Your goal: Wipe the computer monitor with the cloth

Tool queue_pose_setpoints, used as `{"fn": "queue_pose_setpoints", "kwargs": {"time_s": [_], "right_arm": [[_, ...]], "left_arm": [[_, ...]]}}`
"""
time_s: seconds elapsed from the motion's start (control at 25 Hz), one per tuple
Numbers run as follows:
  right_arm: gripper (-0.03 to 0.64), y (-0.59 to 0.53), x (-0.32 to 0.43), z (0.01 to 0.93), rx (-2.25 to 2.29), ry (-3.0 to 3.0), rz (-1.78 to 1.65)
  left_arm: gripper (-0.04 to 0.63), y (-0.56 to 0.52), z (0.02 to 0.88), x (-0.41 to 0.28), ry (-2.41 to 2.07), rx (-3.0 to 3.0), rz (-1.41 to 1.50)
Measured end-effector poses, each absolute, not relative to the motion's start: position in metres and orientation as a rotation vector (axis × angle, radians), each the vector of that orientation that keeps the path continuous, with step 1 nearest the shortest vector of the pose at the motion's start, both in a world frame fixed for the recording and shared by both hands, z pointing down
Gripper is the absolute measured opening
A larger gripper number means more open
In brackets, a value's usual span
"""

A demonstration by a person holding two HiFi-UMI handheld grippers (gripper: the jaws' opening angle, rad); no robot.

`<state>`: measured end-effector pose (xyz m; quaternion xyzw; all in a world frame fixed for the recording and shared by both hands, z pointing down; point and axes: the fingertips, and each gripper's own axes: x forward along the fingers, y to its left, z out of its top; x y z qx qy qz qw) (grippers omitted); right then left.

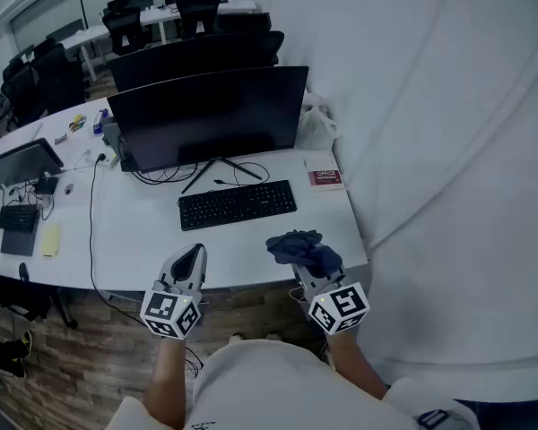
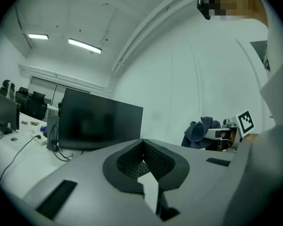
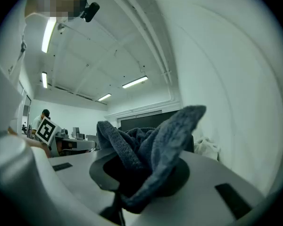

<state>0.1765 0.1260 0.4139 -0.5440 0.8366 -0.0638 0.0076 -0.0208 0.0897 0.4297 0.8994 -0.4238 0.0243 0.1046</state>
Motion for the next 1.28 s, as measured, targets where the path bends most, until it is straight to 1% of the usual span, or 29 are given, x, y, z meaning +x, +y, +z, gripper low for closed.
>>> {"fn": "queue_pose_setpoints", "kwargs": {"time_s": [0.28,1.28], "right_arm": [[0.104,0.128,0.169,0.413,-1.695,2.626,-0.197],[0.106,0.115,0.073,0.393,-1.577,2.675,-0.160]], "left_arm": [[0.006,0.091,0.428,-0.028,-1.247,2.656,0.071],[0.007,0.092,0.429,-0.103,-1.261,2.644,0.004]]}}
